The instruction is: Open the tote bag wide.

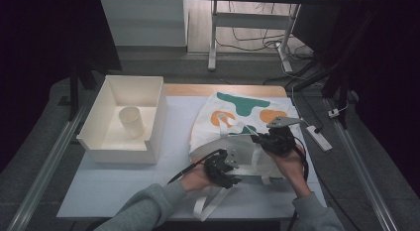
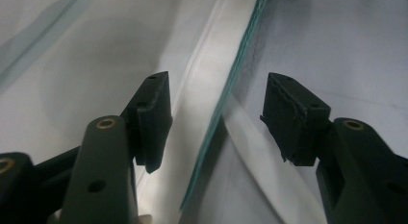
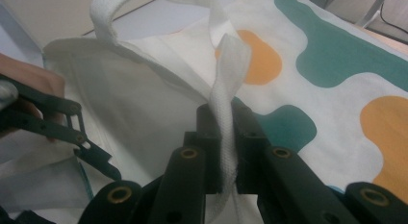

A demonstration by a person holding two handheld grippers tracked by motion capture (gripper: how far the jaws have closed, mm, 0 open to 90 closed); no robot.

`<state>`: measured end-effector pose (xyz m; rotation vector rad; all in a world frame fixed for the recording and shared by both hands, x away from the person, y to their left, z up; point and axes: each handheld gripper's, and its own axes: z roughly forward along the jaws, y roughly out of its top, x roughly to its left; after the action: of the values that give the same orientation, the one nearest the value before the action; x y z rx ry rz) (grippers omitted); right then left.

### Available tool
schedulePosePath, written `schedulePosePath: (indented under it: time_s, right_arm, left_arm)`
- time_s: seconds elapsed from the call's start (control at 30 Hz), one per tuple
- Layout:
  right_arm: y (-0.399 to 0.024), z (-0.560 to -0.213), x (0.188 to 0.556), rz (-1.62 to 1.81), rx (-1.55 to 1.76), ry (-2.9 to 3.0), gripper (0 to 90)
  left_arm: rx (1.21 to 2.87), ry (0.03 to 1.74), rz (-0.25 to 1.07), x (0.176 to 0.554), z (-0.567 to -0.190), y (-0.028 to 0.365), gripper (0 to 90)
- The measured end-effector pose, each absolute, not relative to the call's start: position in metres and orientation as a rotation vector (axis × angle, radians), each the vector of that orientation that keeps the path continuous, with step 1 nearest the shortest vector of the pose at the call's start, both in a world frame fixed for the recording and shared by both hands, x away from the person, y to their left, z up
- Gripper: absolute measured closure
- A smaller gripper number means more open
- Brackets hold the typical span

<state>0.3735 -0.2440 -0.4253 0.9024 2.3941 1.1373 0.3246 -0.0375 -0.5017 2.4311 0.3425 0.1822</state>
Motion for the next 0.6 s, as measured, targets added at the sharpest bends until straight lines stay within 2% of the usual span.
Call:
schedulePosePath:
  time_s: [0.23, 0.6]
  right_arm:
    - [-0.244, -0.424, 0.373, 1.143, 0.908, 2.387, 83.4]
    - [-0.245, -0.422, 0.371, 1.15, 0.896, 2.381, 83.3]
  left_arm:
    - [2.437, 0.32, 0.199, 0.327, -0.508, -0.056, 48.3]
    - [2.439, 0.33, 0.237, 0.329, -0.514, -0.059, 58.6]
